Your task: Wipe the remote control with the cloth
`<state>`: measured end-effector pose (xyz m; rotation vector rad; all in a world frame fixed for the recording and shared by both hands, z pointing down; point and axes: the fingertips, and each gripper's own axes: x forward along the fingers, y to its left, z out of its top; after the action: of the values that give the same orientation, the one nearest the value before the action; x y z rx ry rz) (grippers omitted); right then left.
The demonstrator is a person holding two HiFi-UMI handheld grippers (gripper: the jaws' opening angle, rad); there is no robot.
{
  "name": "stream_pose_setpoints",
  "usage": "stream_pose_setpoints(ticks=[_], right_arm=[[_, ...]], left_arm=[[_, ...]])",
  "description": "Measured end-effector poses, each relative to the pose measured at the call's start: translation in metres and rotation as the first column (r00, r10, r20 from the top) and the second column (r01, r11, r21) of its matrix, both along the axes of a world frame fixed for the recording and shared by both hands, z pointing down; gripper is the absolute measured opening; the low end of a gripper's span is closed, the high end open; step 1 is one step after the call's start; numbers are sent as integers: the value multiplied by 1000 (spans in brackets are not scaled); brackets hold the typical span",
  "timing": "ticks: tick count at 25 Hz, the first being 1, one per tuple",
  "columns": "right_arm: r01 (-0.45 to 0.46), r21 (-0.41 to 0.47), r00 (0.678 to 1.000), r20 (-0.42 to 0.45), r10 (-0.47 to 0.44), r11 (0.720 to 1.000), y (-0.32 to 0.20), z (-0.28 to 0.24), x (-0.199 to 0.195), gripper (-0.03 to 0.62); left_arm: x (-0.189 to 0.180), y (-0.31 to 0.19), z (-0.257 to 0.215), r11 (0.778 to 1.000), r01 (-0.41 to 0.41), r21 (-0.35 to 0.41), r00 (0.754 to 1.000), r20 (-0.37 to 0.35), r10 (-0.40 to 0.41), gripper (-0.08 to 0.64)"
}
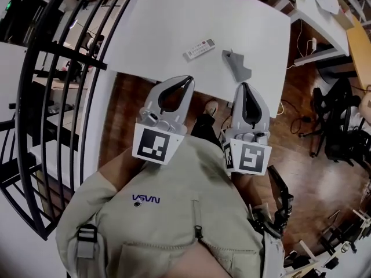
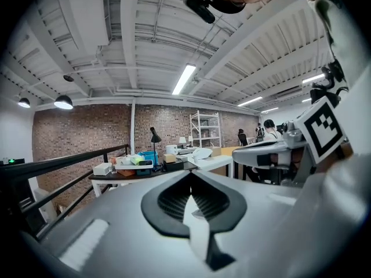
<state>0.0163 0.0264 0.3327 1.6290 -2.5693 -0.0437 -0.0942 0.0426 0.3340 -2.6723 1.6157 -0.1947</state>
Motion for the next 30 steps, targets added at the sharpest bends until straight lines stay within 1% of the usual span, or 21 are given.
stream_pose_setpoints(ticks=[3,6,9,12,15,20,23,27,30], right_arm=[[-38,-3,999,4,38,999,39,-7,-18,5],[-72,6,997,-12,72,997,78,-14,-31,5],[-93,24,995,-36,94,995,104,-20,-34,5],[-112,37,992,-45,114,993,121,-22,-26,5],[-125,58,991,-49,128,990,135,-30,-16,5],[-112,53,993,-33,114,992,153,-34,-2,5],[-74,32,997,-16,74,997,171,-30,5,5],[-24,23,1000,-3,24,999,195,-24,24,5],[-1,-3,999,41,1,1000,208,-16,35,5]], left_arm=[[-25,35,-2,1000,-8,-9,999,-31,8,6],[-37,64,-6,999,-40,0,997,-66,40,6],[-37,84,-12,997,-76,16,992,-98,77,6],[-29,102,-18,994,-96,45,990,-98,100,6],[-20,117,-25,993,-97,67,991,-86,102,6],[-4,131,-32,995,-56,79,996,-59,60,6],[10,145,-32,998,-11,60,997,-78,15,6],[37,168,-21,999,33,22,998,-57,-32,6],[55,181,-9,998,64,-3,997,-46,-64,6]])
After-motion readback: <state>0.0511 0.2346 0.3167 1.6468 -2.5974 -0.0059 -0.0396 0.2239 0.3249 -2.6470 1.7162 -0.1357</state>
